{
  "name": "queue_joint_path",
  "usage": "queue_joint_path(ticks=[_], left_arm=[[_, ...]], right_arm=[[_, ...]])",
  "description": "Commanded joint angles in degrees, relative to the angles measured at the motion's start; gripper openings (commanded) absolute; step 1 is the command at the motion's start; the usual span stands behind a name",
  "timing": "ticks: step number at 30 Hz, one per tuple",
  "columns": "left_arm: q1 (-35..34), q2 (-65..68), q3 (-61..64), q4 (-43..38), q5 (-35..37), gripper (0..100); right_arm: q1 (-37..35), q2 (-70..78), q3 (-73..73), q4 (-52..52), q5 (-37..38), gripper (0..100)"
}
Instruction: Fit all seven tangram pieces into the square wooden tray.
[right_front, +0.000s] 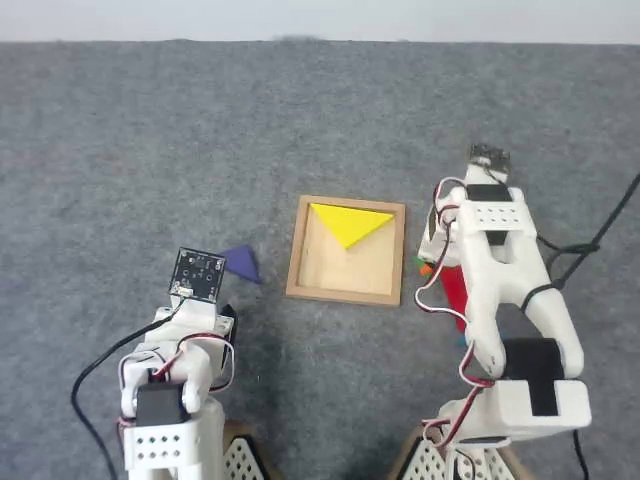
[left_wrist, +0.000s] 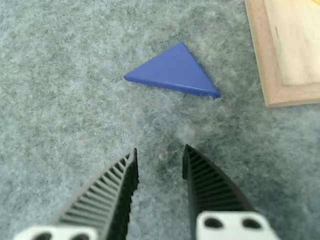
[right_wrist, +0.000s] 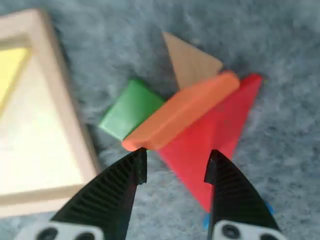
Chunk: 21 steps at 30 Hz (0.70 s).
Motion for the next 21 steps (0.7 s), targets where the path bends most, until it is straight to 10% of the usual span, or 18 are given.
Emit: queue_joint_path(ticks=[1, 21], left_arm=[[-0.4, -1.1, -0.8, 0.3, 0.5, 14], [-0.4, -1.1, -0.8, 0.3, 0.5, 14]], right_arm=[[3.0, -0.3, 0.5, -1.6, -0.7, 19.2], [-1.6, 15.2, -8.2, -0.2, -0.6, 29.9]])
